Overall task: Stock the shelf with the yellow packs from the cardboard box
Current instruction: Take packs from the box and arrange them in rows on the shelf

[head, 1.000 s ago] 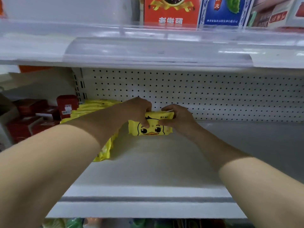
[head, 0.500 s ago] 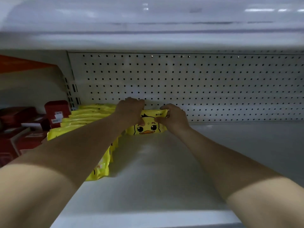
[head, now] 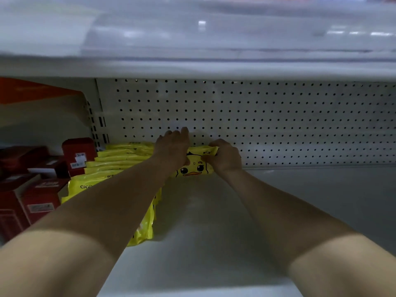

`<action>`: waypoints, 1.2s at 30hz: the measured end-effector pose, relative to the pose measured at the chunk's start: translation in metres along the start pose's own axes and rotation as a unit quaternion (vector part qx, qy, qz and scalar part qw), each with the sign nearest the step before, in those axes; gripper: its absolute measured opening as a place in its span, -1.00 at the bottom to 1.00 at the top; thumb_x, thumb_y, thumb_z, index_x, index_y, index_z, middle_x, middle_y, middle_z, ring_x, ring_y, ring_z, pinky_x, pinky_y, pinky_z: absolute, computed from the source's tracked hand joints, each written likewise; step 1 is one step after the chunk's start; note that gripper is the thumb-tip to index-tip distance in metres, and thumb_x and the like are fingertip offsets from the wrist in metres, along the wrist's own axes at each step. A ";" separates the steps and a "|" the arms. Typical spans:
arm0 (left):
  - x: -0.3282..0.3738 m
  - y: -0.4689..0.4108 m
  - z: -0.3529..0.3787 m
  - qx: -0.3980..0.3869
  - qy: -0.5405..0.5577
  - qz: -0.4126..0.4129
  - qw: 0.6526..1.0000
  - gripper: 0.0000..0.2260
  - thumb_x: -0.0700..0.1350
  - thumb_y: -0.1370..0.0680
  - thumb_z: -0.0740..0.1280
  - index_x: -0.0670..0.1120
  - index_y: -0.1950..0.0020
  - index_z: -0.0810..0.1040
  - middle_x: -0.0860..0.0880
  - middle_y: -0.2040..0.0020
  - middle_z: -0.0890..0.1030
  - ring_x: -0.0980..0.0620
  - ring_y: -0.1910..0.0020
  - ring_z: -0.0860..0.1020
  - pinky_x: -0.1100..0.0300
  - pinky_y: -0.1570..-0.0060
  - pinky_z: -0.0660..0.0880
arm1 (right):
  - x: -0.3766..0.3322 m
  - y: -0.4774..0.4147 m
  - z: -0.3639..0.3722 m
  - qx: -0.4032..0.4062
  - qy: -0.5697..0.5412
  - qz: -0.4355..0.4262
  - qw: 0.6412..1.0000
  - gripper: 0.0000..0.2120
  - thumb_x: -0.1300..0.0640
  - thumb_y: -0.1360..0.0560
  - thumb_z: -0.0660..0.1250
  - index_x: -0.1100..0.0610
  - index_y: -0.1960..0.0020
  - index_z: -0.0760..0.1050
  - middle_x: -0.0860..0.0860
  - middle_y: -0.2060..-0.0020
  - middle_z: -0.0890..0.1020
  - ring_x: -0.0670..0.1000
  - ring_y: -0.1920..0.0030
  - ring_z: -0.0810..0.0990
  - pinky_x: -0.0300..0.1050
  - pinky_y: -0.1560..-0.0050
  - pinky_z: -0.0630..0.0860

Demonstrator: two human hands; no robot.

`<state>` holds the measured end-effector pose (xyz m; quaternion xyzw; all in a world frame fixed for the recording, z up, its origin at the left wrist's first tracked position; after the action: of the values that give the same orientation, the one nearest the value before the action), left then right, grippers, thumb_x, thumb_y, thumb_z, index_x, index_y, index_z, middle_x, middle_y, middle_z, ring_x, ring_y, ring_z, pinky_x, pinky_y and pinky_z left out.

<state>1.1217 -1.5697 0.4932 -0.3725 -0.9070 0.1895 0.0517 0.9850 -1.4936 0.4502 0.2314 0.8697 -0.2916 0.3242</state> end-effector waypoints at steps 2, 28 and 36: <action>-0.002 0.004 -0.003 -0.013 0.005 -0.001 1.000 -0.25 0.08 -0.34 0.56 -0.14 -0.35 0.26 -0.13 -0.17 0.48 -0.14 -0.20 0.44 0.01 -0.04 0.42 | -0.003 0.003 -0.002 -0.016 0.017 0.009 1.000 -0.49 0.03 -0.43 0.48 0.10 -0.33 0.45 0.12 -0.13 0.62 0.10 -0.11 0.59 -0.11 0.04 0.52; 0.037 0.218 -0.115 -0.130 0.164 -0.081 0.974 -0.31 0.05 -0.36 0.56 -0.05 -0.40 0.36 -0.16 -0.33 0.40 -0.19 -0.29 0.42 0.03 -0.23 0.47 | -0.086 0.226 -0.125 -0.168 0.265 -0.032 0.949 -0.33 -0.02 -0.45 0.48 -0.14 -0.48 0.28 0.07 -0.38 0.45 0.14 -0.37 0.40 0.01 -0.29 0.45; 0.101 0.357 -0.115 -0.139 0.205 -0.098 0.964 -0.27 0.04 -0.35 0.57 -0.03 -0.43 0.35 -0.17 -0.37 0.38 -0.17 -0.35 0.37 0.04 -0.28 0.39 | -0.052 0.357 -0.166 -0.210 0.277 -0.097 0.933 -0.34 -0.08 -0.43 0.49 -0.11 -0.46 0.32 0.03 -0.37 0.45 0.14 -0.37 0.38 0.08 -0.23 0.45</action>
<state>1.3109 -1.2323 0.4580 -0.3158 -0.9266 -0.0243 0.2025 1.1601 -1.1376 0.4620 0.1446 0.9845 -0.0567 0.0819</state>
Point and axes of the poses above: each hand's wrist, its own y-axis away from the middle knuckle, its own z-axis out of the palm, x = y × z, the point moved 5 cm from there along -y, towards the middle knuckle
